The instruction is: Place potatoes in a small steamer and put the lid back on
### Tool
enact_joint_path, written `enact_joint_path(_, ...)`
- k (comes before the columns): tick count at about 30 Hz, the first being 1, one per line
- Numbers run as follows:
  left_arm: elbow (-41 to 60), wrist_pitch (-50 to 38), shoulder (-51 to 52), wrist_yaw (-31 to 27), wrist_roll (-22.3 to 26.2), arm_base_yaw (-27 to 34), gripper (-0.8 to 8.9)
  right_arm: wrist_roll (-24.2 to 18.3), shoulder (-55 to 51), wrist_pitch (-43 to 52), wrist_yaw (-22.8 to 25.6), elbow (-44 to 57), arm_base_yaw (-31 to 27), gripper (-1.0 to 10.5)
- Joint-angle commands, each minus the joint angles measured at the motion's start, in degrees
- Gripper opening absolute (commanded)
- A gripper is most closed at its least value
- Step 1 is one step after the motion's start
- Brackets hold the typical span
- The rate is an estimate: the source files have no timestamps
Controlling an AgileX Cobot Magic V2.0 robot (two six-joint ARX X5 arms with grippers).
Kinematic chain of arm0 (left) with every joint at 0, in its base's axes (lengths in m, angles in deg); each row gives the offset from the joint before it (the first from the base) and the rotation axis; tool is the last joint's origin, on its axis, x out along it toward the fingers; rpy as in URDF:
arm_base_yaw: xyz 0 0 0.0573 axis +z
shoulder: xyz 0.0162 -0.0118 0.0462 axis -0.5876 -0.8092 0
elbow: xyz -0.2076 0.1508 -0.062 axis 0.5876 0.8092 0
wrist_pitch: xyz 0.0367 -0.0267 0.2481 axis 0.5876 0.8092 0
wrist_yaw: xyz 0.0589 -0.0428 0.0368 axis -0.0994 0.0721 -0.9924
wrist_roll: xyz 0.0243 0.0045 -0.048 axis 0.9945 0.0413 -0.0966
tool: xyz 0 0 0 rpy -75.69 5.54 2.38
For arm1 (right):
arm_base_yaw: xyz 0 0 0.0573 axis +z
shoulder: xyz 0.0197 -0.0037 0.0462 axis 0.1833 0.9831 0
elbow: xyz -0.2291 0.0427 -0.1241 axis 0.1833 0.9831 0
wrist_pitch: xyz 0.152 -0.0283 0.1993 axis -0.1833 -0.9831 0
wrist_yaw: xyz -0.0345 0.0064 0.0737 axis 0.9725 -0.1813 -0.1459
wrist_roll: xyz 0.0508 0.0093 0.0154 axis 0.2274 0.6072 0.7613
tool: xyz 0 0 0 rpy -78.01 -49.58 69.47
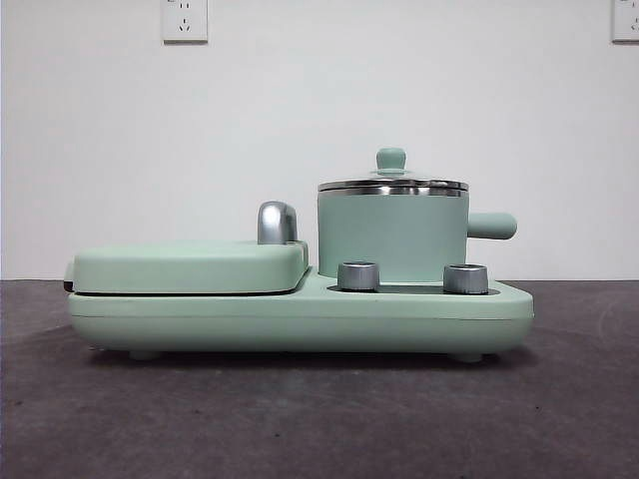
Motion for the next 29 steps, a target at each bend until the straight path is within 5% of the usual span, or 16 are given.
enact_joint_path(1, 1.7, -1.4, 0.1, -0.2, 0.5, 0.6, 0.05, -0.6, 0.2, 0.9, 0.0, -0.5, 0.3, 0.2)
enact_joint_path(29, 1.7, -1.1, 0.1, -0.2, 0.5, 0.8, 0.05, -0.6, -1.8, 1.2, 0.1, -0.1, -0.5, 0.2)
